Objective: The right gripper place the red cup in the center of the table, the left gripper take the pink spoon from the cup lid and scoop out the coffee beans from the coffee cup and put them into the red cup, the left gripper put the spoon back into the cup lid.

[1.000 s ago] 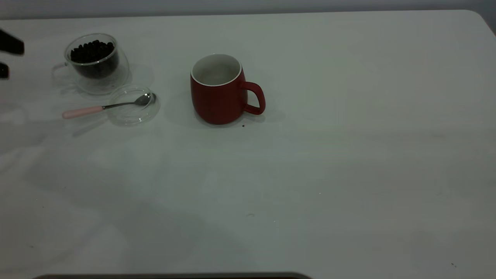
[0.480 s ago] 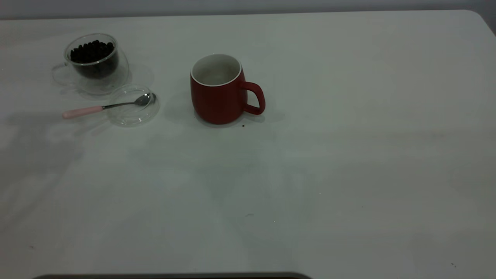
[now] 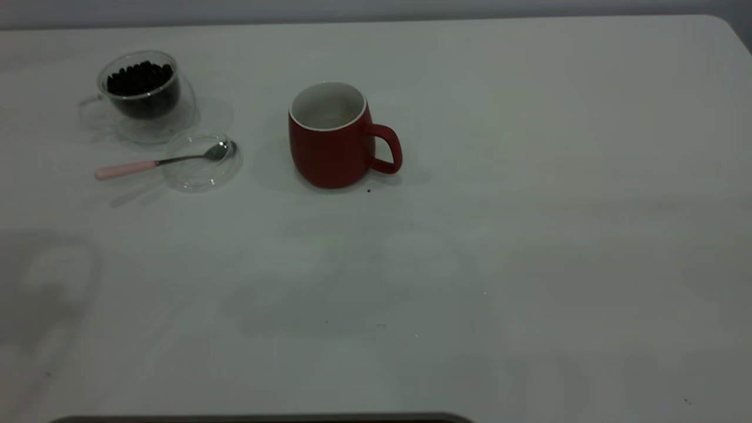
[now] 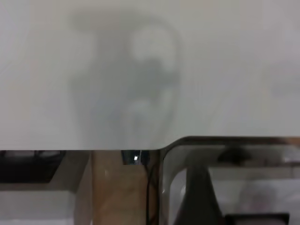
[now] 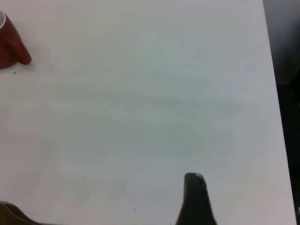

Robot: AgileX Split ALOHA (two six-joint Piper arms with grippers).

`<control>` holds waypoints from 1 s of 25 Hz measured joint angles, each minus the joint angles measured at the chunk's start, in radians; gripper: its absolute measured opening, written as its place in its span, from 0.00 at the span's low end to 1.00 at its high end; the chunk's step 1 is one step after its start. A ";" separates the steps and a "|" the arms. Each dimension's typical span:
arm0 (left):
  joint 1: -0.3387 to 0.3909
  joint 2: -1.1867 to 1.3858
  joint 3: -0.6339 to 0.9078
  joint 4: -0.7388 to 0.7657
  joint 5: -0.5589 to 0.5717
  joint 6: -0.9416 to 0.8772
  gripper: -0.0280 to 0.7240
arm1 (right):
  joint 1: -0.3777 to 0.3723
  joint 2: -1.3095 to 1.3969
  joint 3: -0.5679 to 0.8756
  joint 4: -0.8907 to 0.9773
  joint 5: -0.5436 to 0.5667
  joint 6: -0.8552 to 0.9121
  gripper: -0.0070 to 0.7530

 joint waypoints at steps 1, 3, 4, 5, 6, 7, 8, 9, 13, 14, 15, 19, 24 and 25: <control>0.000 -0.028 0.010 0.000 0.000 -0.011 0.83 | 0.000 0.000 0.000 0.000 0.000 0.000 0.78; 0.000 -0.087 0.051 0.000 0.000 -0.041 0.83 | 0.000 0.000 0.000 0.000 0.000 0.000 0.78; 0.000 -0.124 0.075 0.000 0.000 -0.054 0.83 | 0.000 0.000 0.000 0.000 0.000 0.000 0.78; 0.000 -0.166 0.105 0.000 0.000 -0.066 0.83 | 0.000 0.000 0.000 0.000 0.000 0.000 0.78; 0.000 -0.201 0.133 0.000 0.000 -0.080 0.83 | 0.000 0.000 0.000 0.000 0.000 0.000 0.78; 0.000 -0.245 0.156 0.000 0.000 -0.093 0.83 | 0.000 0.000 0.000 0.000 0.000 0.000 0.78; 0.000 -0.289 0.170 0.000 0.000 -0.100 0.83 | 0.000 0.000 0.000 0.000 0.000 0.000 0.78; 0.000 -0.325 0.180 0.000 0.000 -0.101 0.83 | 0.000 0.000 0.000 0.000 0.000 0.000 0.78; 0.000 -0.499 0.190 0.015 0.000 -0.089 0.83 | 0.000 0.000 0.000 0.000 0.000 0.000 0.78; 0.000 -0.547 0.200 0.015 0.000 -0.086 0.83 | 0.000 0.000 0.000 0.000 0.000 0.000 0.78; 0.000 -0.598 0.213 0.013 0.000 -0.084 0.83 | 0.000 0.000 0.000 0.000 0.000 0.000 0.78; 0.000 -0.789 0.321 0.009 0.000 -0.081 0.83 | 0.000 0.000 0.000 0.000 0.000 0.000 0.78; -0.001 -0.952 0.489 0.024 0.000 -0.038 0.83 | 0.000 0.000 0.000 0.000 0.000 0.000 0.78; -0.004 -0.980 0.520 0.024 0.000 -0.026 0.83 | 0.000 0.000 0.000 0.000 0.000 0.000 0.78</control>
